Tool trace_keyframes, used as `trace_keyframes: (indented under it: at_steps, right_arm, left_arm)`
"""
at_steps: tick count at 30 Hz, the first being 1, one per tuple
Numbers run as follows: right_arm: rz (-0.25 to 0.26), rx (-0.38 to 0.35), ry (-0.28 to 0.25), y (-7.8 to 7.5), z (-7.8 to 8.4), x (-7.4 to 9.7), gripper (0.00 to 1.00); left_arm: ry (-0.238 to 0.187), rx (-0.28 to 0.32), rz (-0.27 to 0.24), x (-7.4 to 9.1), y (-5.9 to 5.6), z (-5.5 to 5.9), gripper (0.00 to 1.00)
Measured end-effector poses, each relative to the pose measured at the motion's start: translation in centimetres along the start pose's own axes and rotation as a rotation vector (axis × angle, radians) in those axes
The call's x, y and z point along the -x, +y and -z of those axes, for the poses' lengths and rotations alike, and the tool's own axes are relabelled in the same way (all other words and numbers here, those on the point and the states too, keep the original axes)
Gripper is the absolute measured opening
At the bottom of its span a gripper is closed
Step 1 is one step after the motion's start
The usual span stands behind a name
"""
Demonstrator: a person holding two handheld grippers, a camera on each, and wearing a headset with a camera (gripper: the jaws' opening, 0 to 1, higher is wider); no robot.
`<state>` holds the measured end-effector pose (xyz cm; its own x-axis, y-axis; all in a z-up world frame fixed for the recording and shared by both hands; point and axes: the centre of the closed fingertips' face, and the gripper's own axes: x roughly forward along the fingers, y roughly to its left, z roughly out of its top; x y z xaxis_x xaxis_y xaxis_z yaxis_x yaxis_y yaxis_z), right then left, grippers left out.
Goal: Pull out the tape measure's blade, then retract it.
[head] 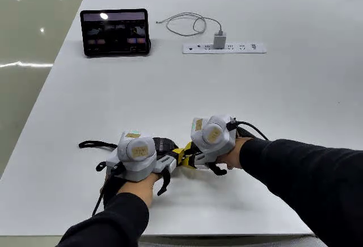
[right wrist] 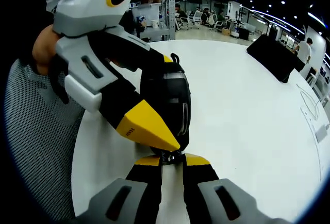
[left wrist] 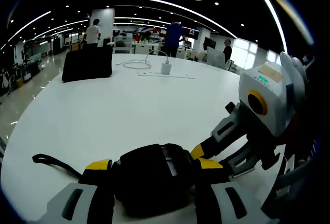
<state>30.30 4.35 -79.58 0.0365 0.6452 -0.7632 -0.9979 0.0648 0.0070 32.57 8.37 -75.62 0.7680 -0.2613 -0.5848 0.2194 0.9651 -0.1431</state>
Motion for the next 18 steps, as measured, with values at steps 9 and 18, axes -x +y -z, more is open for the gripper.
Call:
trace_keyframes:
  at_steps: [9,18]
  right_arm:
    - [0.000,-0.011,-0.004,0.06,0.09,-0.04,0.10]
    - [0.003,-0.016,-0.008,-0.03,0.11,-0.06,0.11]
  left_arm:
    - [0.001,-0.002,0.002,0.01,0.00,0.04,0.59]
    - [-0.001,0.000,0.003,0.03,-0.02,0.06,0.59]
